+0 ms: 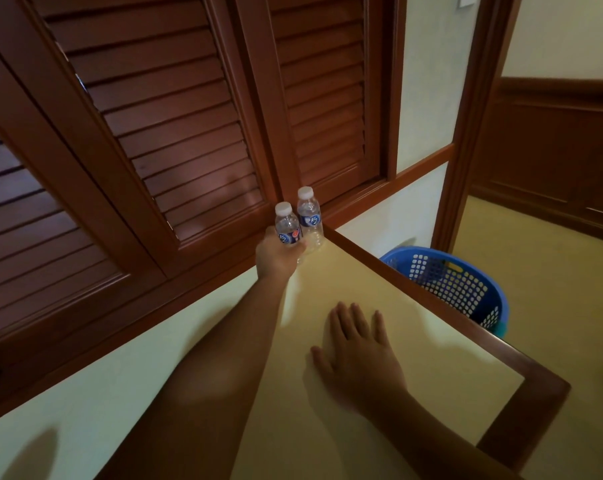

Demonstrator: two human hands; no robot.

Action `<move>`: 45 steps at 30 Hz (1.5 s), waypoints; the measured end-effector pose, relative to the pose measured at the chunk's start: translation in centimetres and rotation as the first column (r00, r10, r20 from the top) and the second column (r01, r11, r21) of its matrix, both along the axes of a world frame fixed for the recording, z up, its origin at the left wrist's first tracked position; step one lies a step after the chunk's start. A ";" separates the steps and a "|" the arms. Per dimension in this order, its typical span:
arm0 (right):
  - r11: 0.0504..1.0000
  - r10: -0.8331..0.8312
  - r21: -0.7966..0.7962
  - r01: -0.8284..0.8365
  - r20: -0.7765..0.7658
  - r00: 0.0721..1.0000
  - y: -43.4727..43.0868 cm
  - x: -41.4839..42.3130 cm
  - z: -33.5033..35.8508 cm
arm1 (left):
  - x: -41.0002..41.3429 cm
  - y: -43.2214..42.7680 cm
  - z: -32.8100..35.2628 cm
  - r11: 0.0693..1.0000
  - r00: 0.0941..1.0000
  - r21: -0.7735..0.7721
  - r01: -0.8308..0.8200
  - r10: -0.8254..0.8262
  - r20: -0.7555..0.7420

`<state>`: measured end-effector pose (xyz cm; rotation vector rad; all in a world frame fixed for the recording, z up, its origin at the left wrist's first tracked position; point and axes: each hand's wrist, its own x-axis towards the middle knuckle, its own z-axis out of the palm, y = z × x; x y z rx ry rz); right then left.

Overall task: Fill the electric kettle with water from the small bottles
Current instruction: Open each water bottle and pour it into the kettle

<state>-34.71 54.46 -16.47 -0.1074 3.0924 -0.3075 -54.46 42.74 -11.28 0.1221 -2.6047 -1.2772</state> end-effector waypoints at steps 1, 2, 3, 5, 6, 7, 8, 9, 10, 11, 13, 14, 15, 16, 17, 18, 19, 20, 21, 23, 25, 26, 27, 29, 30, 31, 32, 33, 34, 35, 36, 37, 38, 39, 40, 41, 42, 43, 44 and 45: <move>1.000 0.000 -0.002 0.000 -0.001 1.000 0.0 0.0 0.0 | 0.0 -0.1 0.0 1.000 1.000 -0.006 0.001 -0.001 0.001; 1.000 0.002 -0.003 -0.002 -0.001 1.000 0.0 0.0 0.0 | 0.0 -0.2 -0.1 1.000 1.000 -0.008 0.000 0.000 0.005; 1.000 0.004 -0.003 -0.004 -0.002 1.000 0.0 0.0 0.0 | -0.1 -0.3 -0.1 1.000 1.000 -0.009 -0.001 0.001 0.007; 1.000 0.004 -0.004 -0.004 -0.008 1.000 0.0 0.0 0.0 | -0.1 -0.5 -0.3 1.000 1.000 -0.017 0.001 -0.001 0.013; 1.000 0.003 -0.005 -0.003 -0.008 1.000 0.0 0.0 0.0 | -0.1 -0.5 -0.2 1.000 1.000 -0.014 0.005 -0.005 0.016; 1.000 0.003 -0.004 -0.003 -0.008 1.000 0.1 -0.1 0.0 | 0.0 -0.4 -0.2 1.000 1.000 -0.008 0.011 -0.011 0.017; 1.000 0.004 -0.003 -0.004 -0.011 1.000 0.0 -0.1 0.0 | 0.1 -0.5 -0.3 1.000 1.000 -0.003 0.013 -0.013 0.020; 1.000 0.004 -0.003 -0.004 -0.015 1.000 0.0 0.0 0.1 | 0.2 -0.5 -0.3 1.000 1.000 -0.003 0.017 -0.017 0.021; 1.000 0.002 -0.005 -0.002 -0.014 1.000 0.0 0.0 0.1 | 0.3 -0.5 -0.3 1.000 0.999 -0.003 0.020 -0.020 0.028; 1.000 0.002 -0.009 -0.002 -0.011 1.000 0.0 0.0 0.2 | 0.2 -0.5 -0.3 1.000 0.999 -0.004 0.021 -0.021 0.031; 1.000 0.003 -0.012 -0.003 -0.004 1.000 0.1 0.1 0.3 | 0.1 -0.7 -0.3 1.000 0.999 -0.013 0.023 -0.023 0.041; 1.000 0.004 -0.010 -0.004 -0.001 1.000 0.1 0.1 0.4 | 0.1 -0.7 -0.3 1.000 0.999 -0.019 0.025 -0.024 0.047; 1.000 0.005 -0.007 -0.005 0.003 1.000 0.1 0.1 0.4 | 0.0 -0.7 -0.3 0.999 0.998 -0.024 0.027 -0.026 0.050; 1.000 0.005 -0.006 -0.005 0.005 1.000 0.1 0.1 0.4 | 0.0 -0.7 -0.2 0.999 0.998 -0.030 0.028 -0.027 0.055; 1.000 0.005 -0.006 -0.005 0.006 1.000 0.1 0.1 0.4 | 0.0 -0.7 -0.2 0.999 0.998 -0.037 0.033 -0.030 0.057; 1.000 0.005 -0.007 -0.005 0.006 1.000 0.1 0.1 0.4 | -0.1 -0.7 -0.2 0.998 0.998 -0.043 0.035 -0.033 0.060; 1.000 0.004 -0.008 -0.004 0.006 1.000 0.1 0.1 0.3 | -0.2 -0.8 -0.2 0.998 0.998 -0.048 0.036 -0.033 0.062; 1.000 0.003 -0.010 -0.003 0.006 1.000 0.1 0.1 0.3 | -0.3 -0.8 -0.3 0.998 0.997 -0.051 0.035 -0.032 0.063; 1.000 0.001 -0.012 -0.001 0.005 1.000 0.1 0.1 0.3 | -0.4 -0.9 -0.4 0.998 0.997 -0.057 0.036 -0.032 0.065; 1.000 0.000 -0.014 0.000 0.000 1.000 0.0 0.1 0.4 | -0.5 -1.1 -0.6 0.997 0.997 -0.062 0.038 -0.034 0.067; 1.000 0.001 -0.020 -0.001 -0.001 1.000 0.0 0.1 0.4 | -0.3 -1.3 -0.8 0.998 0.997 -0.044 0.041 -0.038 0.066; 1.000 -0.001 -0.018 0.001 -0.002 1.000 0.1 0.2 0.4 | 0.1 -1.4 -1.0 0.999 0.997 -0.028 0.041 -0.039 0.068; 1.000 -0.004 -0.018 0.004 -0.005 1.000 0.1 0.2 0.4 | 0.6 -1.7 -1.0 0.999 0.997 -0.019 0.041 -0.040 0.073; 0.999 -0.006 -0.036 0.005 -0.009 1.000 0.1 0.2 0.5 | 2.4 -2.3 -1.0 0.999 0.996 -0.022 0.041 -0.039 0.086; 0.999 -0.003 -0.049 0.003 -0.013 1.000 0.1 0.2 0.6 | 3.6 -2.8 -1.1 0.999 0.996 -0.009 0.041 -0.040 0.085; 0.998 0.007 -0.065 -0.009 -0.023 1.000 0.1 0.3 0.7 | 5.0 -3.3 -1.2 0.999 0.996 0.018 0.039 -0.041 0.084; 0.996 0.031 -0.080 -0.035 -0.044 0.999 0.2 0.3 0.7 | 6.7 -3.8 -1.3 0.998 0.996 0.046 0.038 -0.042 0.082; 0.993 0.073 -0.086 -0.080 -0.080 0.994 0.2 0.4 0.7 | 8.5 -4.5 -1.5 0.997 0.996 0.070 0.038 -0.043 0.079; 0.987 0.128 -0.079 -0.139 -0.127 0.984 0.2 0.6 0.5 | 10.5 -5.2 -1.7 0.995 0.996 0.092 0.038 -0.045 0.072; 0.976 0.188 -0.073 -0.205 -0.184 0.965 0.0 0.9 0.4 | 12.5 -5.9 -2.0 0.993 0.997 0.111 0.039 -0.046 0.061; 0.960 0.240 -0.083 -0.267 -0.243 0.940 -0.2 1.3 0.2 | 14.7 -6.7 -2.2 0.991 0.998 0.128 0.040 -0.047 0.048; 0.940 0.269 -0.120 -0.318 -0.310 0.912 -0.6 1.8 0.1 | 16.9 -7.5 -2.4 0.988 0.998 0.147 0.044 -0.049 0.030; 0.917 0.272 -0.177 -0.357 -0.377 0.885 -1.2 2.4 0.1 | 19.2 -8.3 -2.4 0.985 0.999 0.164 0.049 -0.052 0.014; 0.888 0.270 -0.238 -0.393 -0.423 0.865 -2.1 3.2 0.3 | 21.5 -9.1 -2.2 0.982 0.999 0.181 0.050 -0.051 0.000; 0.856 0.279 -0.287 -0.431 -0.446 0.851 -3.3 4.1 0.6 | 23.8 -9.9 -1.9 0.979 0.999 0.197 0.044 -0.042 -0.012; 0.820 0.297 -0.329 -0.468 -0.454 0.840 -4.7 5.0 1.1 | 26.0 -10.7 -1.5 0.975 0.999 0.218 0.028 -0.024 -0.023; 0.781 0.321 -0.372 -0.502 -0.452 0.833 -6.3 6.0 1.6 | 28.2 -11.5 -0.9 0.970 0.999 0.242 0.006 0.003 -0.038; 0.743 0.348 -0.407 -0.531 -0.443 0.826 -8.0 7.1 2.1 | 30.3 -12.2 -0.2 0.965 0.998 0.260 -0.025 0.041 -0.054; 0.712 0.375 -0.430 -0.556 -0.437 0.818 -9.7 8.2 2.6 | 32.3 -13.0 0.5 0.960 0.995 0.273 -0.059 0.079 -0.061; 0.680 0.398 -0.450 -0.579 -0.436 0.807 -11.3 9.5 3.2 | 34.2 -13.8 1.0 0.953 0.992 0.288 -0.092 0.114 -0.061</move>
